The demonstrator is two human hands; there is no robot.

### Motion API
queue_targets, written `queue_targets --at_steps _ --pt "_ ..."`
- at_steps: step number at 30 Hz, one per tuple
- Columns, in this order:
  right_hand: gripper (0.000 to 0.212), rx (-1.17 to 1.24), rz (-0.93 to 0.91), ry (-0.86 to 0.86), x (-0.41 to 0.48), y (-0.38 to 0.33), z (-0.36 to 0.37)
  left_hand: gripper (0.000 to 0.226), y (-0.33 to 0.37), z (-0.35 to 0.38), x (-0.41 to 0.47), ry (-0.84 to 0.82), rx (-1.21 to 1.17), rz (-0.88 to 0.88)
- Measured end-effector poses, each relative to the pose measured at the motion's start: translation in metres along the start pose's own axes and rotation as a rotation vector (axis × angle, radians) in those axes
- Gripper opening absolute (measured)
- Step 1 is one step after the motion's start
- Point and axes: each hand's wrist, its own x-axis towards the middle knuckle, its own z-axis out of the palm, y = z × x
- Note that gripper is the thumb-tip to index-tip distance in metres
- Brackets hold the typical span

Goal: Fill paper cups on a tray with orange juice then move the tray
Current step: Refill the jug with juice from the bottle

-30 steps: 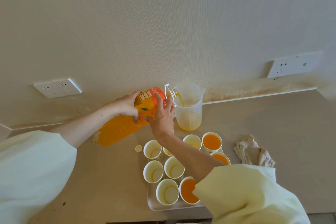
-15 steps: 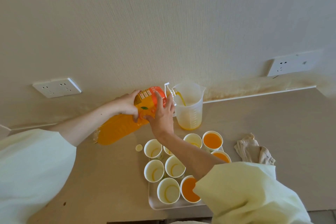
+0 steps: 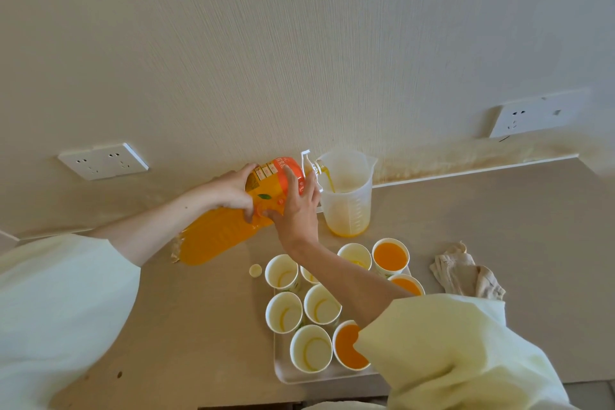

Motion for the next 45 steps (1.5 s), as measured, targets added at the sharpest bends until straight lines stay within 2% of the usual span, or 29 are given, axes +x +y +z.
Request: queue_targets --at_steps 45 --pt "0.09 0.014 0.003 -0.01 -0.0025 0.003 -0.0046 0.13 0.009 -0.0002 -0.0076 -0.005 0.007 -0.014"
